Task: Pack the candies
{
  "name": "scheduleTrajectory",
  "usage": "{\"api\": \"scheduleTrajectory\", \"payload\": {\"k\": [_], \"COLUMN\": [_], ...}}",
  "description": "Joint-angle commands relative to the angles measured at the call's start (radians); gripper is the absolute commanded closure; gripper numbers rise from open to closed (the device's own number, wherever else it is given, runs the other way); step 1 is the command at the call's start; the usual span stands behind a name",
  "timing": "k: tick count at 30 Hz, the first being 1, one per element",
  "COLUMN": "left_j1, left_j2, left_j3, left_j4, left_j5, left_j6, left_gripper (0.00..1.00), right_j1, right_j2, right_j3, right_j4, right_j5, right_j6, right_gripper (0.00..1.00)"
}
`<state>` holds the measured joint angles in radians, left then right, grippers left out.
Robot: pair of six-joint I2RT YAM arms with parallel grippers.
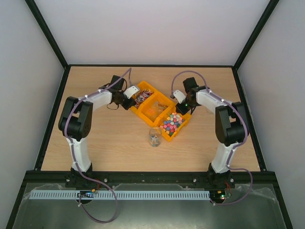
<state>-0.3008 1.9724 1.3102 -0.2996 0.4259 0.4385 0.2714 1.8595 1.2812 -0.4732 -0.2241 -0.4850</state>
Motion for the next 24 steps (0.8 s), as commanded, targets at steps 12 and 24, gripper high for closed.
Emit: {"api": "scheduleTrajectory", "payload": {"k": [12, 24], "left_j1": [0.073, 0.117], "left_j2": [-0.101, -0.152], "left_j3": [-0.153, -0.214], "left_j4": [0.044, 0.141], "left_j5": [0.068, 0.135], "left_j6": [0.057, 0.039], "left_gripper": [0.98, 0.98], "right_j1": [-0.035, -0.044], "right_j2": [0.015, 0.020], "right_j3": [0.029, 0.032], "right_j4": [-0.022, -0.009], "right_j5": [0.015, 0.019], "right_j6": [0.038, 0.070], "right_gripper": [0.99, 0.99]}}
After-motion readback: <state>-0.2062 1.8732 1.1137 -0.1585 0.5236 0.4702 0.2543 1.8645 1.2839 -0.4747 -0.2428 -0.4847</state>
